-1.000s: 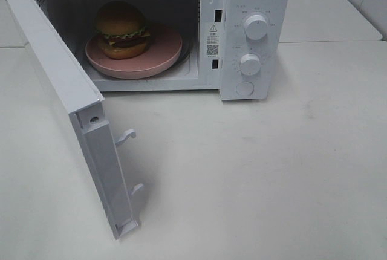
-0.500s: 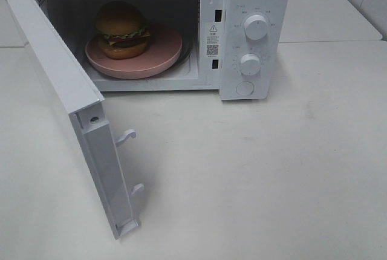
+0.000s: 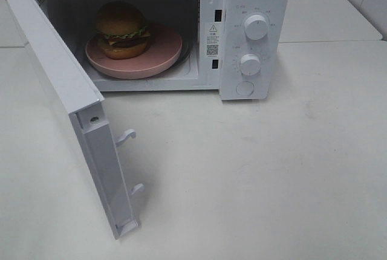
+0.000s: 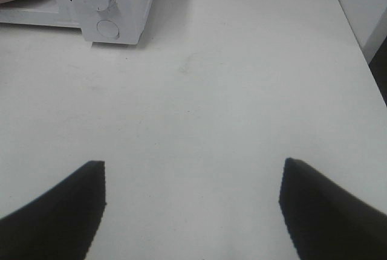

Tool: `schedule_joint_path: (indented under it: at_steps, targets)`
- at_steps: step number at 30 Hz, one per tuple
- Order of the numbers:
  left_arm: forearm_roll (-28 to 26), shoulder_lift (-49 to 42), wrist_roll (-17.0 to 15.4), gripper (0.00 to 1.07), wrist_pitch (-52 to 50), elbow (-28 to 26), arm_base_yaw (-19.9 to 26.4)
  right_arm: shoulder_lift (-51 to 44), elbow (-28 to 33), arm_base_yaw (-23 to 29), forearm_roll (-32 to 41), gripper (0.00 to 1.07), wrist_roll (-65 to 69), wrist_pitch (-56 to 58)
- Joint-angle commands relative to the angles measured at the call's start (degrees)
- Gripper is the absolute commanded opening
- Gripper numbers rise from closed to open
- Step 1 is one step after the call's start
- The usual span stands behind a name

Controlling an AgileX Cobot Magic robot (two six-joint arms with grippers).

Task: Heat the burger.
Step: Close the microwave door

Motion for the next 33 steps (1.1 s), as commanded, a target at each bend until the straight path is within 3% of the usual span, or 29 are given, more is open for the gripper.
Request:
schedule_joint_path:
  at_steps: [1,33]
  targets:
    - [-0.3,-0.9,0.1,1.0,-0.8,0.2,-0.2,-1.5,0.1,-0.5,0.0,0.77,0.5,-0.3]
    - [-0.3,-0.9,0.1,1.0,-0.8,0.2,-0.2,-1.5,0.1,-0.5,0.0,0.77,0.5,-0.3]
